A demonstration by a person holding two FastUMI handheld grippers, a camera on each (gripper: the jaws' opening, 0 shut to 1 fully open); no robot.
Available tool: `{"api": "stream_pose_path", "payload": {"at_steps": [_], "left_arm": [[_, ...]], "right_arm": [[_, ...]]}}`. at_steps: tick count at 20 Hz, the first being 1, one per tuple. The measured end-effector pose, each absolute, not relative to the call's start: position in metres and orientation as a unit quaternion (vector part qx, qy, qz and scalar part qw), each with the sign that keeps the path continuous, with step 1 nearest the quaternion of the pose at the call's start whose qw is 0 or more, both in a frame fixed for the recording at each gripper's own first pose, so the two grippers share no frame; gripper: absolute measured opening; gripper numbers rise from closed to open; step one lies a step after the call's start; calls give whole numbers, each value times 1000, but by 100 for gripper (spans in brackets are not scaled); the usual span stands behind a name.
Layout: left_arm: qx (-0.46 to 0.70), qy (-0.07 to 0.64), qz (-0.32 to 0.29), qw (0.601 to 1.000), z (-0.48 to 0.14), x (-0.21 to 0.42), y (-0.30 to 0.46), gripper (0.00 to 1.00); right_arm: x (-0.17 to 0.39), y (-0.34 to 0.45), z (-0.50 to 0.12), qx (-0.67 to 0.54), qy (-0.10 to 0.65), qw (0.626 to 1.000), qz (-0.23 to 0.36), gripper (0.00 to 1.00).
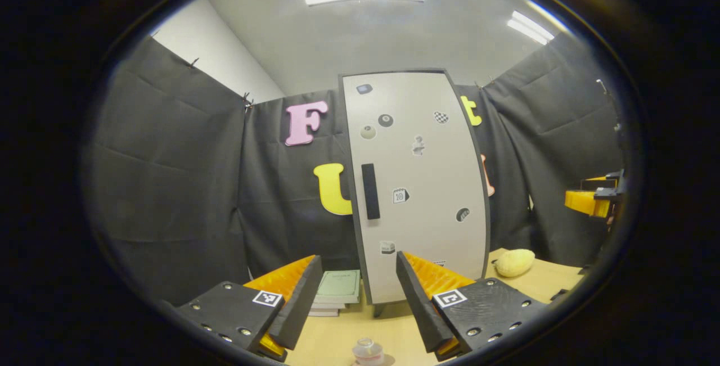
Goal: Open the cabinet door with the right hand, grasp the bottle in the cabinet with the left hand and place it on the coaster, then close the cabinet door with the right hand.
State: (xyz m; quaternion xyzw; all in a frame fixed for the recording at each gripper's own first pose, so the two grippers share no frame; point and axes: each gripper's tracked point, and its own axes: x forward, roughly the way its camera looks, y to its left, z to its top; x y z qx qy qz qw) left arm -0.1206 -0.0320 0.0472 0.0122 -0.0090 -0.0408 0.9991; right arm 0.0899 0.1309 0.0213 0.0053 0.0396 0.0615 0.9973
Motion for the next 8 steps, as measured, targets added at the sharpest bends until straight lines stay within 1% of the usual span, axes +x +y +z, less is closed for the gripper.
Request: {"api": "stream_pose_path", "payload": {"at_steps": [3, 5, 7, 8], "left_arm": [[7, -9, -40, 999, 47, -123, -25, 80], [7, -7, -41, 999, 46, -125, -23, 82], [6, -7, -41, 999, 45, -128, -20, 82], [5, -6, -40, 999, 45, -129, -19, 80]], "right_arm": [[87, 136, 24, 5, 40, 997, 61, 98], [84, 138, 27, 5, 38, 997, 60, 98], [83, 141, 30, 5, 36, 998, 58, 98], [82, 141, 31, 5, 35, 998, 58, 98]]}}
